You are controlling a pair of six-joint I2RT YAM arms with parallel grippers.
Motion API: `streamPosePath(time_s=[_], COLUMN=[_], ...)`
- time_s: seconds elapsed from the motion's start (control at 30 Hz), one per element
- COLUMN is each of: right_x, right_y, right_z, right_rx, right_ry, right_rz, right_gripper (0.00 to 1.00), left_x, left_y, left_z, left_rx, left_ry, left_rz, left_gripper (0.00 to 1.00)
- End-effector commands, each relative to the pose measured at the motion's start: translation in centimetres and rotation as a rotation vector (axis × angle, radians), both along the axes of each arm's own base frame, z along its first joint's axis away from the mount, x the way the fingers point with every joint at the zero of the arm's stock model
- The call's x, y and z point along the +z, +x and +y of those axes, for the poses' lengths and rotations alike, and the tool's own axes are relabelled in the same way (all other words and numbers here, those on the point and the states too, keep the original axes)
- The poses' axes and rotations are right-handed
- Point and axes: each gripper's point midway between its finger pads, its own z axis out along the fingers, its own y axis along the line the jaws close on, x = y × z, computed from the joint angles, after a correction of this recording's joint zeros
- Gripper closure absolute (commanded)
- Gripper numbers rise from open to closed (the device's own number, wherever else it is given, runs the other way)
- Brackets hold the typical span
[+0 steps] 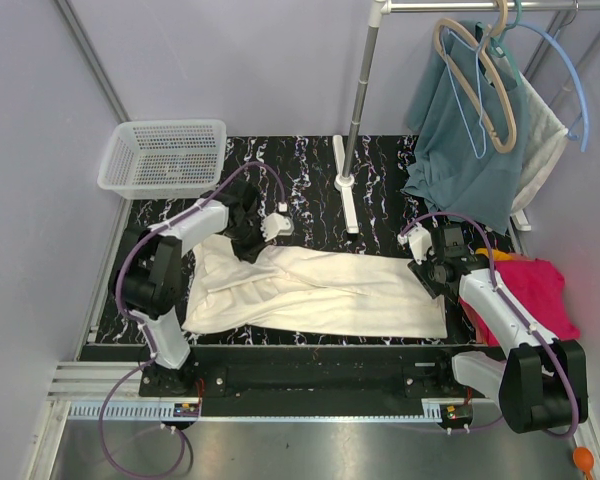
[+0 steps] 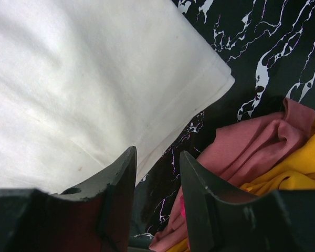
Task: Fold and stack the t-shirts
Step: Fold the tshirt
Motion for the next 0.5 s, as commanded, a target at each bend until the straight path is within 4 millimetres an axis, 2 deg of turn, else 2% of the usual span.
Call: streamPosePath(time_s=[0.0, 0.13, 0.2, 0.3, 0.37, 0.4, 0.47], right_x=[0.5, 0.5, 0.5, 0.5, 0.6, 0.7, 0.8], right_y=[0.9, 0.8, 0.8, 0.9, 0.9, 0.9, 0.8], right_z=[0.3, 0.3, 0.3, 0.3, 0.4, 0.3, 0.3], right_rx=[-0.013, -0.011, -0.011, -0.011, -0.01, -0.012, -0.013], right_ry=[0.01, 0.01, 0.011, 0.015, 0.017, 0.013, 0.012], right_rz=[-0.035, -0.038, -0.04, -0.039, -0.044, -0.046, -0.05], right_gripper=[0.55, 0.55, 0.54, 0.54, 0.54, 0.54, 0.54], left_x=[4.3, 6.6, 7.2, 7.1, 6.8, 6.4, 6.0], left_y=[0.0, -1.5, -2.2, -2.0, -1.9, -1.8, -1.4], left_z=[-0.3, -0.5, -0.6, -0.8, -1.1, -1.4, -1.9], left_rx=[0.027, 0.017, 0.006, -0.011, -0.039, -0.047, -0.075], left_ry=[-0.023, -0.03, -0.033, -0.038, -0.048, -0.058, -0.069], left_rz=[-0.101, -0.157, -0.18, -0.192, -0.187, -0.173, -0.168], left_gripper=[1.0, 1.0, 1.0, 1.0, 0.81, 0.66, 0.59])
